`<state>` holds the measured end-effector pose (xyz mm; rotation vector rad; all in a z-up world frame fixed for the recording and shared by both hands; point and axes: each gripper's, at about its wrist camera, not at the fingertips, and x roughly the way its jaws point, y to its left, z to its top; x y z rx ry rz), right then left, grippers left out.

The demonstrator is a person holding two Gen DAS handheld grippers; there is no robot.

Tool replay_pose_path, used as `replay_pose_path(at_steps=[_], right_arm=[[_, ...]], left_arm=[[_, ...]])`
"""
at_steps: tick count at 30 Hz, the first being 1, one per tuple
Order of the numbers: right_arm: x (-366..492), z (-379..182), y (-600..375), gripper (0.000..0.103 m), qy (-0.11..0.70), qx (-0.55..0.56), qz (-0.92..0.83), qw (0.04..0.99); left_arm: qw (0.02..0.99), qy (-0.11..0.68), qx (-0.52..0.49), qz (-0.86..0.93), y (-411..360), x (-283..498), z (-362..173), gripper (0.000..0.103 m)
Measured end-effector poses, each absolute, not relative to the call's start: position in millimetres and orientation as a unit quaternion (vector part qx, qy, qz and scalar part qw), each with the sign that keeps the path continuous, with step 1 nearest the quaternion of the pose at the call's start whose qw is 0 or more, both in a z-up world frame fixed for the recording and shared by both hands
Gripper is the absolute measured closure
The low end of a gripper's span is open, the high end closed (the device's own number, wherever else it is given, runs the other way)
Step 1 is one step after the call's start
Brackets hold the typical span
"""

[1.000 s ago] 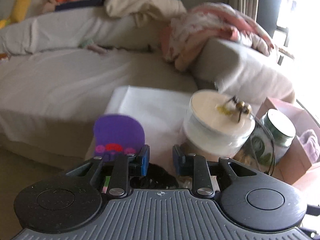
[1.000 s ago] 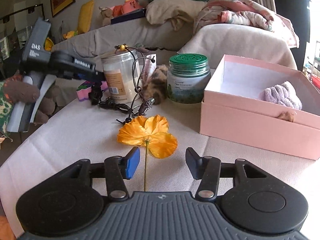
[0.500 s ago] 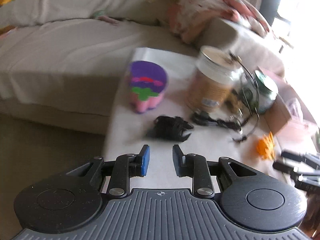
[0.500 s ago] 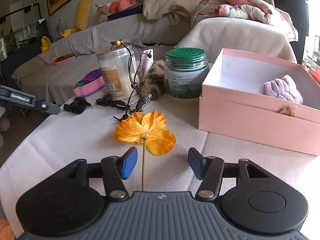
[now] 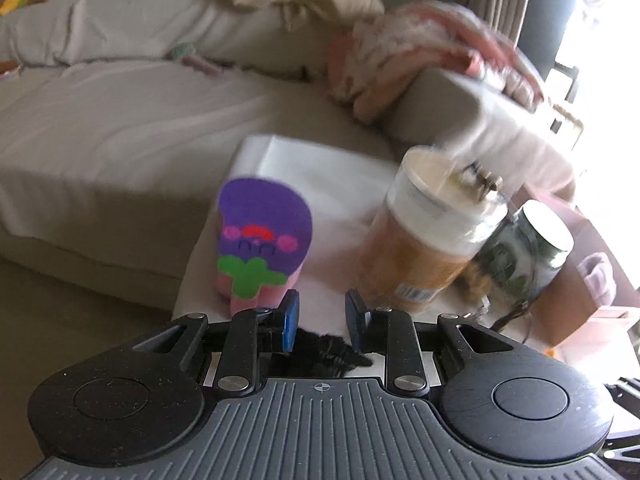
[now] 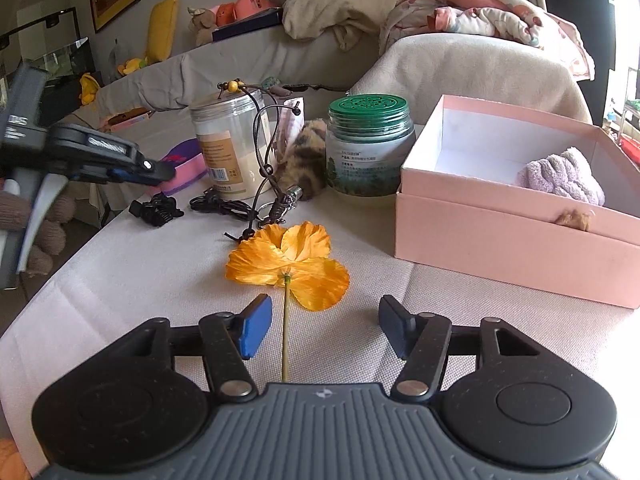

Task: Organize soft objects
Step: 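Move the left tool down toward the black claw clip, then close the left tool on the black claw clip and lift it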

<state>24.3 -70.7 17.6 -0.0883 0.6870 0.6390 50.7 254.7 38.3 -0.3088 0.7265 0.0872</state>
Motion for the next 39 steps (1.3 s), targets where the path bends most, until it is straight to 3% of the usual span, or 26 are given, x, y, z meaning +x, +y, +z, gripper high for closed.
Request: replay_pose_path(at_steps=[7, 13, 18, 22, 27, 32, 37, 39], right_arm=[[25, 17, -71, 0.042, 0.331, -0.041, 0.31, 0.89], [25, 17, -71, 0.041, 0.331, -0.04, 0.31, 0.89], [26, 17, -71, 0.041, 0.331, -0.041, 0.31, 0.89], [26, 17, -71, 0.041, 0.331, -0.041, 0.31, 0.89], [27, 17, -71, 0.04, 0.331, -0.041, 0.31, 0.89], [27, 17, -71, 0.04, 0.331, -0.041, 0.31, 0.89], [26, 17, -71, 0.04, 0.331, -0.041, 0.31, 0.891], [26, 17, -71, 0.04, 0.331, -0.041, 0.31, 0.891]], left_arm=[[0.899, 0.359, -0.251, 0.008, 262, 17, 26, 0.075], [0.892, 0.353, -0.277, -0.055, 249, -16, 37, 0.074], [0.93, 0.316, -0.19, -0.005, 239, -41, 56, 0.074], [0.938, 0.294, -0.182, 0.031, 250, -42, 63, 0.074], [0.931, 0.331, -0.156, 0.002, 246, -23, 53, 0.074], [0.926, 0.369, -0.061, -0.049, 214, -29, 39, 0.074], [0.925, 0.376, 0.016, -0.058, 191, -35, 34, 0.064], [0.92, 0.383, 0.035, -0.071, 183, -35, 31, 0.05]])
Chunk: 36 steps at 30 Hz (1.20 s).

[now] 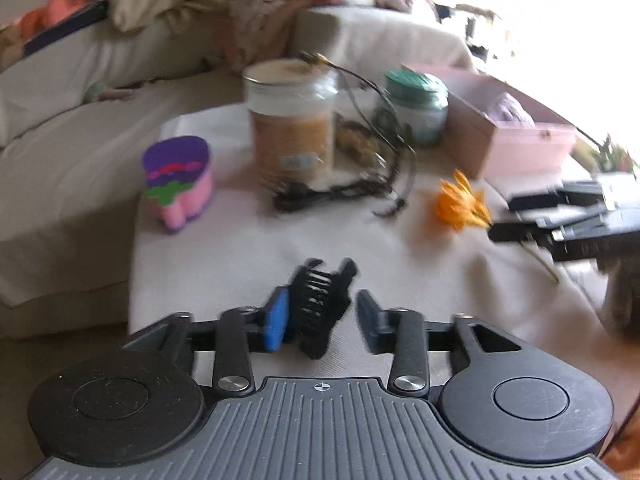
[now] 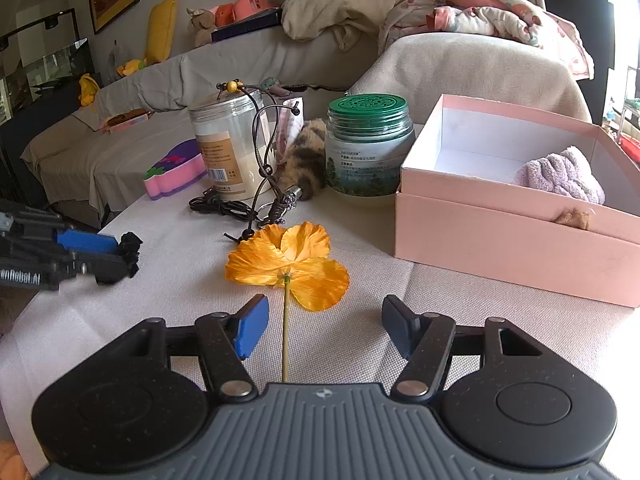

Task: Organize soft objects
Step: 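Close the left tool on the black claw clip and lift it, then carry the claw clip to the pink box while the right tool carries the flower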

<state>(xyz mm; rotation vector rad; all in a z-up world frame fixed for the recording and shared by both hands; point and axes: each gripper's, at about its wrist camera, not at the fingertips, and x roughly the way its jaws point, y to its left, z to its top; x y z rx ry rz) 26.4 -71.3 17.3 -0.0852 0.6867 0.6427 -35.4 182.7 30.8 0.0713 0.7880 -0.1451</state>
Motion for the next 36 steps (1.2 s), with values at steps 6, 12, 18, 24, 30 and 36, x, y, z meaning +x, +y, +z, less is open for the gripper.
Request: replay_pose_path(at_steps=[6, 12, 18, 24, 30, 36], right_arm=[[26, 17, -71, 0.039, 0.331, -0.041, 0.31, 0.891], [26, 17, -71, 0.039, 0.331, -0.041, 0.309, 0.891], [25, 18, -71, 0.038, 0.329, -0.04, 0.309, 0.892], [14, 29, -61, 0.038, 0.298, -0.095, 0.328, 0.891], [25, 33, -32, 0.037, 0.311, -0.151, 0.341, 0.874], [46, 29, -19, 0.053, 0.338, -0.147, 0.34, 0.865]], left_arm=[[0.924, 0.372, 0.052, -0.073, 173, -38, 32, 0.041], [0.923, 0.376, 0.068, -0.047, 176, -29, 31, 0.042], [0.919, 0.386, 0.054, -0.055, 181, -21, 25, 0.042], [0.918, 0.388, 0.039, -0.078, 175, -21, 21, 0.05], [0.917, 0.39, 0.033, -0.079, 174, -27, 23, 0.058], [0.915, 0.395, 0.034, -0.077, 170, -34, 24, 0.059]])
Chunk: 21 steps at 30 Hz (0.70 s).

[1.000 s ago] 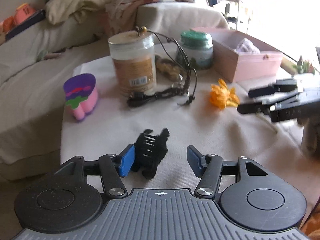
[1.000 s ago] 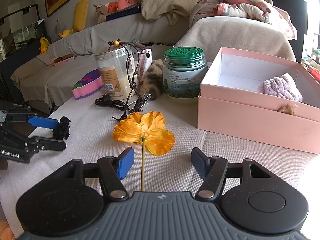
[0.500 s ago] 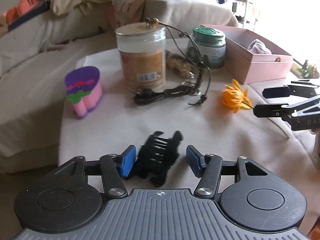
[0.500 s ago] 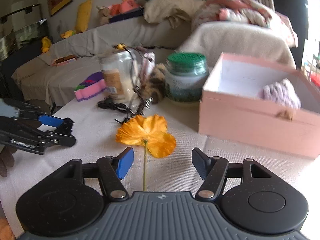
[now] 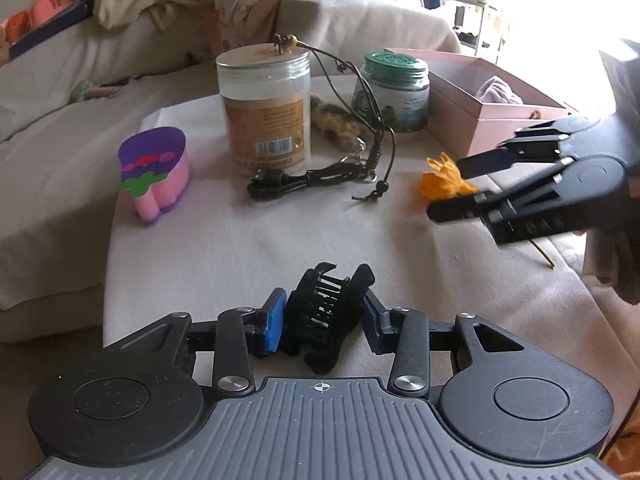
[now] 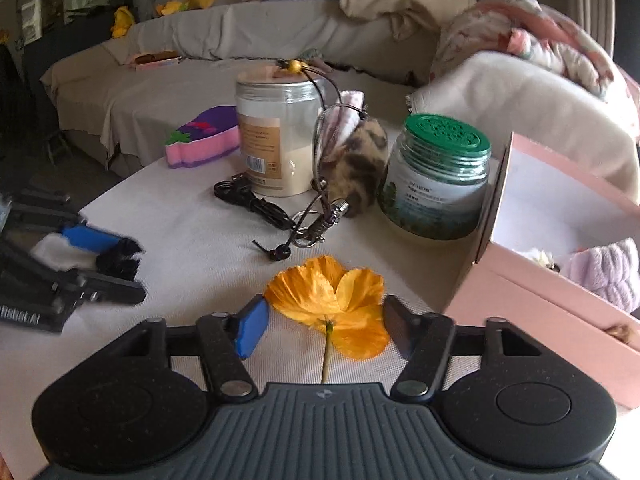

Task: Organize soft objects
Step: 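Carry the claw clip to the pink box while the right tool carries the flower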

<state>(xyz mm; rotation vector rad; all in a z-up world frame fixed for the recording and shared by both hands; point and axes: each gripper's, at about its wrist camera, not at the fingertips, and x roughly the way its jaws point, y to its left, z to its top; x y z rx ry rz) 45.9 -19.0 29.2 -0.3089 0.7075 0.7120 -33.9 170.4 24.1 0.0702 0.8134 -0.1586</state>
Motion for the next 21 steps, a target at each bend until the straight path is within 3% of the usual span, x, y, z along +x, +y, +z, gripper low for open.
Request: replay_pose_path(at_steps=[1, 2, 13, 21], right_arm=[[46, 30, -20, 0.074, 0.344, -0.146, 0.34, 0.863], [45, 33, -22, 0.082, 0.348, -0.144, 0.341, 0.861], [-18, 132, -127, 0.086, 0.236, -0.08, 0.326, 0.912], [-25, 205, -217, 0.086, 0.147, -0.03, 0.254, 0.955]], left_arm=[[0.914, 0.397, 0.033, -0.077, 169, -35, 25, 0.059], [0.913, 0.399, 0.032, -0.077, 168, -36, 26, 0.059], [0.905, 0.375, 0.032, -0.199, 107, -49, 65, 0.059], [0.906, 0.299, -0.006, -0.299, 44, 17, 137, 0.059]])
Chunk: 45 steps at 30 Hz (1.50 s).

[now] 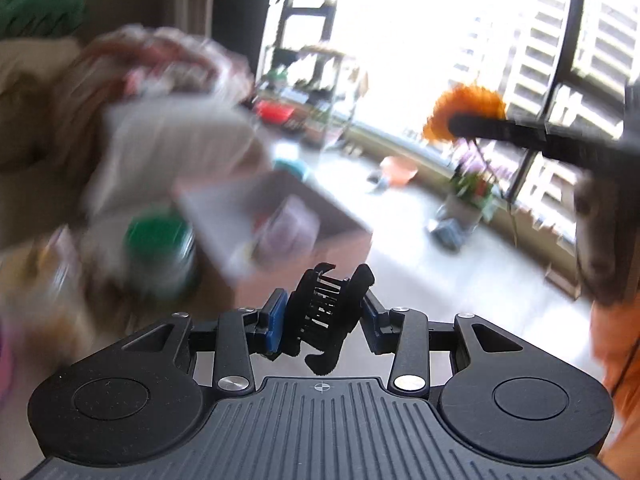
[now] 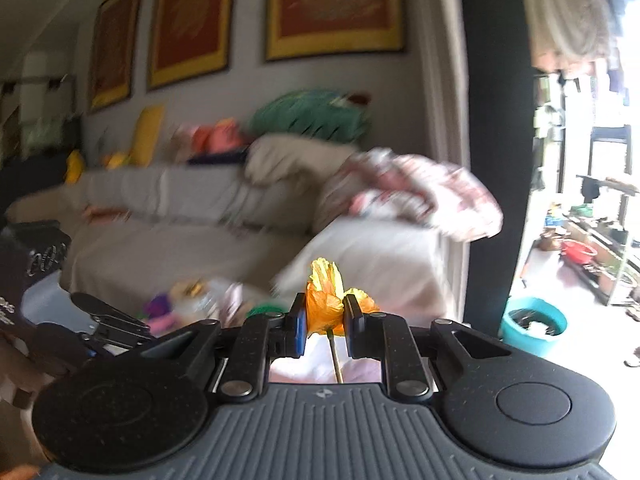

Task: Organize soft objects
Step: 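Carry the claw clip to the pink box while the right tool carries the flower, then open both tools to drop the clip and flower into the pink box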

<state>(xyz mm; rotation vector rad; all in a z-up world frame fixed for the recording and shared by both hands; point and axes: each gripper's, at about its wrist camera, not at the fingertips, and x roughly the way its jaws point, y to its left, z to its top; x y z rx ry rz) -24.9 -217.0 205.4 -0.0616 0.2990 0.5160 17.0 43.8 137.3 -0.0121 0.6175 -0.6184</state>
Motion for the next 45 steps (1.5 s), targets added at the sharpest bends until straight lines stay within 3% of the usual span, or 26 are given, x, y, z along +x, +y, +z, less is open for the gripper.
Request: replay_pose_path(at_steps=[4, 8, 15, 20, 24, 26, 31, 39, 45], right_arm=[[10, 224, -241, 0.085, 0.139, -0.001, 0.224, 0.965], [64, 230, -248, 0.085, 0.148, 0.037, 0.215, 0.965], [164, 196, -210, 0.085, 0.226, 0.089, 0.208, 0.947], [212, 163, -176, 0.085, 0.273, 0.093, 0.19, 0.938], [229, 138, -169, 0.085, 0.311, 0.095, 0.188, 0.927], [236, 128, -169, 0.076, 0.334, 0.096, 0.212, 0.914], [234, 117, -168, 0.047, 0.334, 0.073, 0.208, 0.916], [212, 119, -172, 0.046, 0.317, 0.068, 0.211, 0.922], [166, 113, -139, 0.046, 0.292, -0.012, 0.226, 0.929]], left_arm=[[0.899, 0.294, -0.069, -0.317, 19, 89, 154, 0.059], [0.906, 0.315, -0.1, -0.266, 4, 159, 138, 0.058], [0.89, 0.292, -0.187, -0.295, 40, 187, 120, 0.058], [0.865, 0.369, -0.145, -0.307, 24, 202, 98, 0.058], [0.9, 0.324, -0.022, -0.292, -1, 191, 85, 0.058], [0.905, 0.292, 0.001, -0.31, -2, 180, 83, 0.058], [0.919, 0.242, -0.124, -0.286, 50, 167, 103, 0.058], [0.946, 0.215, -0.15, -0.192, 146, 118, 125, 0.058], [0.964, 0.218, -0.151, -0.019, 253, 83, 120, 0.058]])
